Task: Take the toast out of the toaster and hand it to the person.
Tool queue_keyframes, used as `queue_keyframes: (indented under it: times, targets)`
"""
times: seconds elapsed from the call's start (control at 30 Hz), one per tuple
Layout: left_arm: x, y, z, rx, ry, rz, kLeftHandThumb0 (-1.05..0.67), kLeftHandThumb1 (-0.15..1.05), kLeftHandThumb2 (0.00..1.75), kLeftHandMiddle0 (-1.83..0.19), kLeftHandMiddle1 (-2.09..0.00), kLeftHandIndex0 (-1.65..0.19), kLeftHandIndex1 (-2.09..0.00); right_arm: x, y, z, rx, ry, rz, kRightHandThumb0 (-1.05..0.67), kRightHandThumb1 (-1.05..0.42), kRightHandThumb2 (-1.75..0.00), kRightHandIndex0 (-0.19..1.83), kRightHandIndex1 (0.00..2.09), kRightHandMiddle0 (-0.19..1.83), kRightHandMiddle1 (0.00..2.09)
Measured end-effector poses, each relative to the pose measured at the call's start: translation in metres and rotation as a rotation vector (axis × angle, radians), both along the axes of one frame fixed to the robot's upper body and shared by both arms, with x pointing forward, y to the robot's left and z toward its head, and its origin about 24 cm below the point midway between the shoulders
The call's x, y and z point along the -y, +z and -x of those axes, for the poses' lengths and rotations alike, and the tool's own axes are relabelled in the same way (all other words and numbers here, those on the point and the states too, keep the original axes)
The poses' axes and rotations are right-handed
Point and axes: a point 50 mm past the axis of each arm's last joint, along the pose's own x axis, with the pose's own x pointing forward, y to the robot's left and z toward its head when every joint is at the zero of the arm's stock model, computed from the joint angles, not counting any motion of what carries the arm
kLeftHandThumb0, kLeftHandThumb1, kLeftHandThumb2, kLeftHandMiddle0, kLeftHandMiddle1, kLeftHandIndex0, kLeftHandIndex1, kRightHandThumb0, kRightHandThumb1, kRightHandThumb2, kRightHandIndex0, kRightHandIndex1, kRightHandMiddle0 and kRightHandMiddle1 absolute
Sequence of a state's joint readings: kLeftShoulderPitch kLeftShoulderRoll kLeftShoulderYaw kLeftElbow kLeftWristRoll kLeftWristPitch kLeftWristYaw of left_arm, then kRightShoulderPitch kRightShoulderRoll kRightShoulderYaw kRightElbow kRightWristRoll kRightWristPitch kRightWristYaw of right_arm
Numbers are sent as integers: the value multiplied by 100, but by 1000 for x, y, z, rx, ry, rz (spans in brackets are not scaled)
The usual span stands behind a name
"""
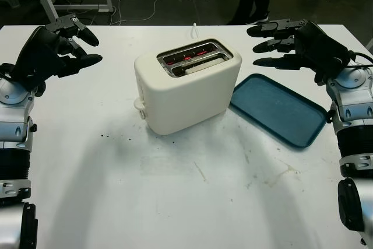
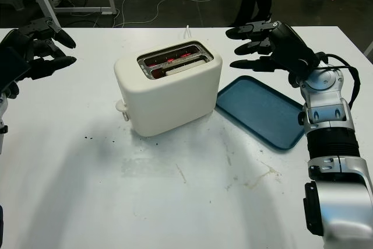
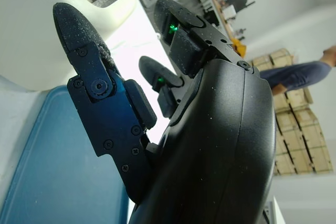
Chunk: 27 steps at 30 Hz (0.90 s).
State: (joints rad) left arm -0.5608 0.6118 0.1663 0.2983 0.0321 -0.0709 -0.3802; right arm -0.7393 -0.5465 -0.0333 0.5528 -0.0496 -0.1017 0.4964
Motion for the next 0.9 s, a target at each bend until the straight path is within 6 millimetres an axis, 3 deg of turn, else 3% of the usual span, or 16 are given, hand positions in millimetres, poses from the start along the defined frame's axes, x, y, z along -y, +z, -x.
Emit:
queue_keyframes:
  times: [0.9]
  targets:
    - [0, 0, 0, -4, 2, 3, -105, 92, 5, -52, -151, -42, -145, 0, 0, 0, 0, 0, 1, -68, -71, 0, 54, 57, 75, 0]
